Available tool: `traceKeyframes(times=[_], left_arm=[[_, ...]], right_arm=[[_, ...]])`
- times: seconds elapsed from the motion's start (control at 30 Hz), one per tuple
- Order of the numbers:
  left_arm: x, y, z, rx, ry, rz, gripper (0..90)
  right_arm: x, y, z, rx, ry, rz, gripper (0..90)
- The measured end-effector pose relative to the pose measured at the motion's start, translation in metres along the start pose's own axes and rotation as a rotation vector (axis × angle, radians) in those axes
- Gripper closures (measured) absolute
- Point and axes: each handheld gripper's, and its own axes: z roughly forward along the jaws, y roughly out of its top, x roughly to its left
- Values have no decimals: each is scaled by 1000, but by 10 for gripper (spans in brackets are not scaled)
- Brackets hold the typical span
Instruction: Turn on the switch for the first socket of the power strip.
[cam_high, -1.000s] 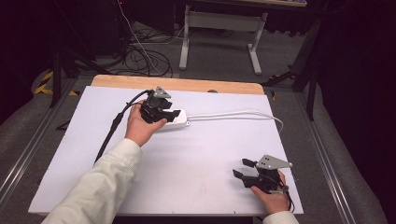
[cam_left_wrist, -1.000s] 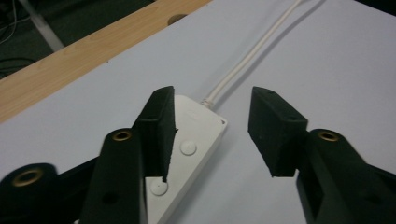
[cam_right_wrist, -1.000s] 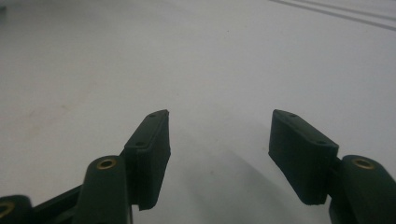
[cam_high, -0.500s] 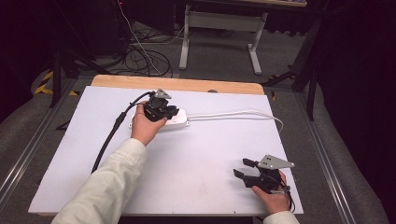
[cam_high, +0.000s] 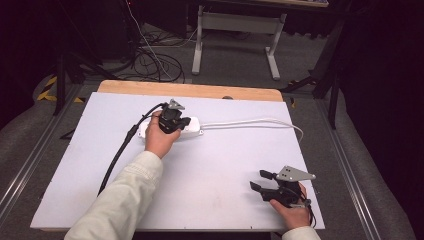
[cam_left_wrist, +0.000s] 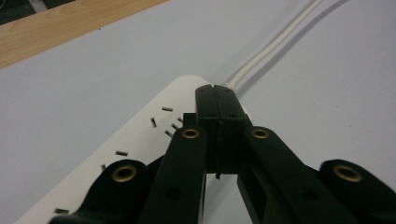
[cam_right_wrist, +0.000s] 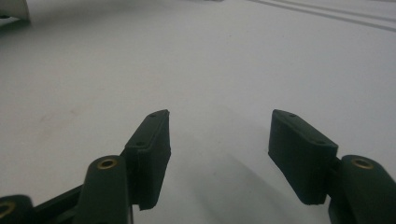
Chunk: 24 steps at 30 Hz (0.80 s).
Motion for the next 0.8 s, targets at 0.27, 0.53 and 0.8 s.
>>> traceKeyframes(times=[0.27, 0.53, 0.8], left_arm=[[0, -6, 8, 29, 26, 19, 900], [-2, -9, 14, 63, 45, 52, 900], [-2, -9, 14, 61, 56, 54, 900]], right_arm=[[0, 0, 0, 1, 4, 2, 397], [0, 0, 0, 1, 4, 1, 398], [0, 0, 0, 1, 5, 2, 397]])
